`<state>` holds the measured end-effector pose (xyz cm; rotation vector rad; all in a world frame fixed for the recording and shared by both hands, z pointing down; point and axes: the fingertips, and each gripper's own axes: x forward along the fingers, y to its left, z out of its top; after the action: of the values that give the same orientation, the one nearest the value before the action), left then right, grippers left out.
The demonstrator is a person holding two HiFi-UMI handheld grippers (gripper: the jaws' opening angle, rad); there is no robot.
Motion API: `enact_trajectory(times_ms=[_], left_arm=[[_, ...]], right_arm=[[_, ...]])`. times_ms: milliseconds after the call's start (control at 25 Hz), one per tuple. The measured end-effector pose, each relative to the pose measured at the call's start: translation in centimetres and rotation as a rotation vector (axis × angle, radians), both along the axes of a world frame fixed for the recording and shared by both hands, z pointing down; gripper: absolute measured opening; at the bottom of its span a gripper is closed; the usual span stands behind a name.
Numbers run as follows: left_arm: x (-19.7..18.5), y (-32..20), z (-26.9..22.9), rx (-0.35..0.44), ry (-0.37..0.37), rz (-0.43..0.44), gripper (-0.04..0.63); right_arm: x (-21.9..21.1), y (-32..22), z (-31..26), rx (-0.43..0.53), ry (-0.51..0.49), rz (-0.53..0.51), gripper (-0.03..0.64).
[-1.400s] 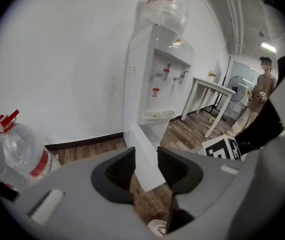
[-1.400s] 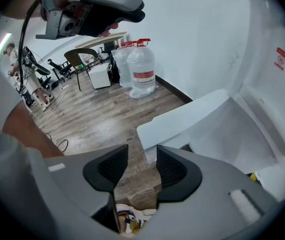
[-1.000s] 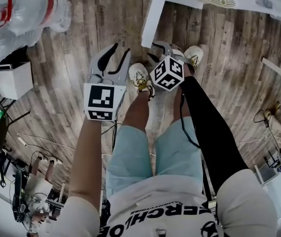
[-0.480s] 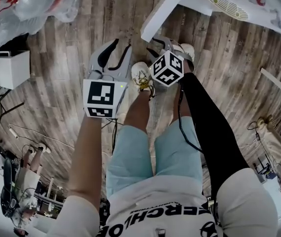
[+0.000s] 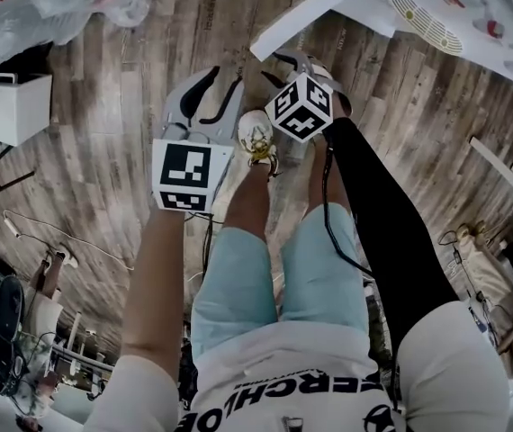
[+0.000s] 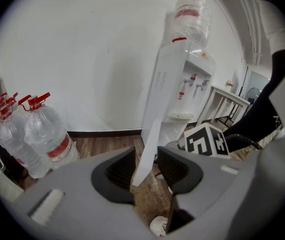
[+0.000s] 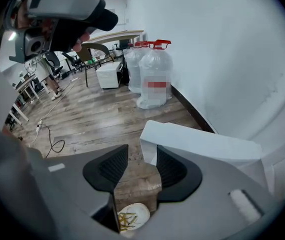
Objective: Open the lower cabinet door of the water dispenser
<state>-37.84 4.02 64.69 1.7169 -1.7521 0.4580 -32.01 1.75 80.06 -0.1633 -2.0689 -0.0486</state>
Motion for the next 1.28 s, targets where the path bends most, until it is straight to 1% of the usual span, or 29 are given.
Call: enact_trajectory(times_ms=[240, 560, 720, 1040, 1280], left_arm=[[-0.2, -0.5, -0.5, 0.004, 0.021, -0.04, 0.195], [-1.9, -1.2, -0.7, 0.0, 0.02, -0.12, 0.195], [-2.2, -1.3, -0.4, -0.01, 0.022, -0.152, 0.195], [-3.0, -1.9, -0.5, -0.015, 0.011, -0.201, 0.195], [-3.7, -1.3, -0.6, -0.024, 0.004, -0.23, 0.195]], right_arm=[[-1.6, -0.6, -0.1, 0.002, -0.01, -0.036, 0.178], [-3.1, -2.0, 0.2, -0.007, -0.001, -0.064, 0.178], [-3.9, -2.9, 0.3, -0.008, -0.002, -0.075, 0.178], [-6.5, -5.0, 0.3, 0.015, -0.016, -0.111, 0.178], [-6.7, -5.2, 1.0, 0.036, 0.022, -0.155, 0.178]])
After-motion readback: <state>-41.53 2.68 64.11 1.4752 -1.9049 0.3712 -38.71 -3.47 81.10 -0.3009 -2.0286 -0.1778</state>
